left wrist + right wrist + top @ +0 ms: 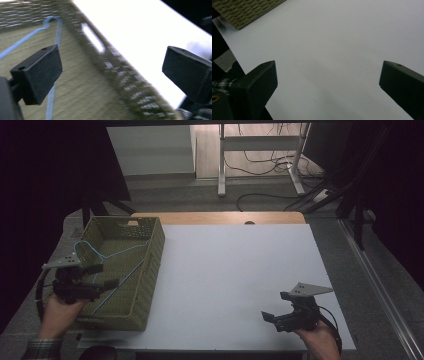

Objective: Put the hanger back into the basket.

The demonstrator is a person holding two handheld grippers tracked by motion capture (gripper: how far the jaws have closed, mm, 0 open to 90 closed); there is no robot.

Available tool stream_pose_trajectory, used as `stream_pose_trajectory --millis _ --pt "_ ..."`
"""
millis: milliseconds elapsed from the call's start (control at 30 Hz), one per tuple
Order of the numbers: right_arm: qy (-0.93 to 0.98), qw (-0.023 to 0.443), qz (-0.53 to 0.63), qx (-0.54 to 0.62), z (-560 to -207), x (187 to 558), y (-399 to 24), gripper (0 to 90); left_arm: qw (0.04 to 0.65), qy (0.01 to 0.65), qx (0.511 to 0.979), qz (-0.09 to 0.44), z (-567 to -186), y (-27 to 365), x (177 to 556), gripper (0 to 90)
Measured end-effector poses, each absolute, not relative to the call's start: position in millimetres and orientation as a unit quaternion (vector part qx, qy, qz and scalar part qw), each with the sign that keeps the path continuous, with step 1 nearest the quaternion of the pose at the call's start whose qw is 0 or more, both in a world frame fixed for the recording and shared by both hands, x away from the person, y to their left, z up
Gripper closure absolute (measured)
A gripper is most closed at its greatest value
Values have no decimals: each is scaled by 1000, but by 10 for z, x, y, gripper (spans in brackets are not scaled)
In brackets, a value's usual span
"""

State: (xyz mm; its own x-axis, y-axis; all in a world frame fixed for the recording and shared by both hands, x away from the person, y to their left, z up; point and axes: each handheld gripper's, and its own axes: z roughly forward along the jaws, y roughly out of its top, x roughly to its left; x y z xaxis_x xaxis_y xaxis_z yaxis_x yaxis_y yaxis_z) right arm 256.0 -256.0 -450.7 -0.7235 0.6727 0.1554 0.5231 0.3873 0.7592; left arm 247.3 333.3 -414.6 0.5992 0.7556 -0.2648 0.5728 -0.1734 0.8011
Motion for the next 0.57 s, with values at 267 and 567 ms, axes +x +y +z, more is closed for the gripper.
stream_pose_trajectory --millis 267,567 --pt "825 106 414 370 -4530 2491 -2652 2 484 396 772 112 -4281 2868 2253 10" --pt "833 121 390 373 -4620 2492 -2680 3 445 385 796 140 -4501 2665 2198 0"
